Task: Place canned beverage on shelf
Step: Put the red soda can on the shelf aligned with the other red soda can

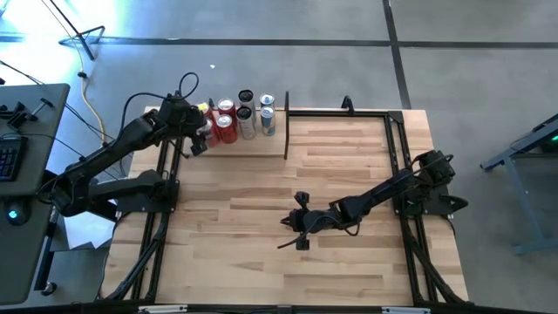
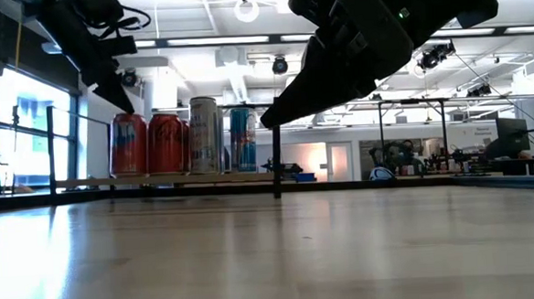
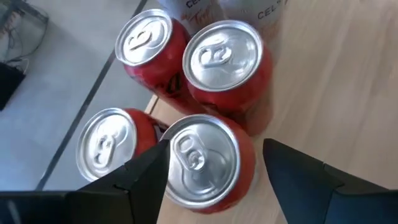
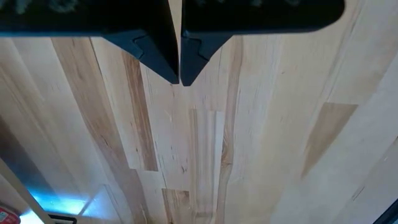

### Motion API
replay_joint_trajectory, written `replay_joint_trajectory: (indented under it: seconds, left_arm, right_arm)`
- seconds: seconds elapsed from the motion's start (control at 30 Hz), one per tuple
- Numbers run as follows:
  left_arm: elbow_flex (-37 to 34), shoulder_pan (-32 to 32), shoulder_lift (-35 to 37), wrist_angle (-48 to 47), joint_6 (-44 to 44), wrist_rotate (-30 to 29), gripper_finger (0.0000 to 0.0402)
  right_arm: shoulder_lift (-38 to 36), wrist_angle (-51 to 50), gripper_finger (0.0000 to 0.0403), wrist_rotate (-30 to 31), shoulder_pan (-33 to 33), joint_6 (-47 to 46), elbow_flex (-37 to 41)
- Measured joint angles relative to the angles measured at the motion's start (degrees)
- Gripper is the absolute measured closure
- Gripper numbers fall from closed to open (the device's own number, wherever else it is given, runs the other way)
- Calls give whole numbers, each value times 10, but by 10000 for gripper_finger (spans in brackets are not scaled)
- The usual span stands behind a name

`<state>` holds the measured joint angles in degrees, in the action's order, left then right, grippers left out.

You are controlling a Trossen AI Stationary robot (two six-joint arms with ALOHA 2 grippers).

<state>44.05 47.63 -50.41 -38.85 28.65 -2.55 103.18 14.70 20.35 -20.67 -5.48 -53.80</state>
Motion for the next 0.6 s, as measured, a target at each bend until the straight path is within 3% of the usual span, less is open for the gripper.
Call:
replay_joint_trajectory:
  seconds: [0.2, 0.33, 0.6]
  left_arm:
    - [0, 0, 10, -4, -3, -75, 158]
    - [0, -6, 30, -2, -42, -77, 170]
    - [13, -12, 33, 0, -126, -78, 249]
  right_arm:
    - [0, 0, 403, 0, 0, 0, 0]
    - [0, 0, 403, 0, 0, 0, 0]
    - [0, 1, 403, 0, 0, 0, 0]
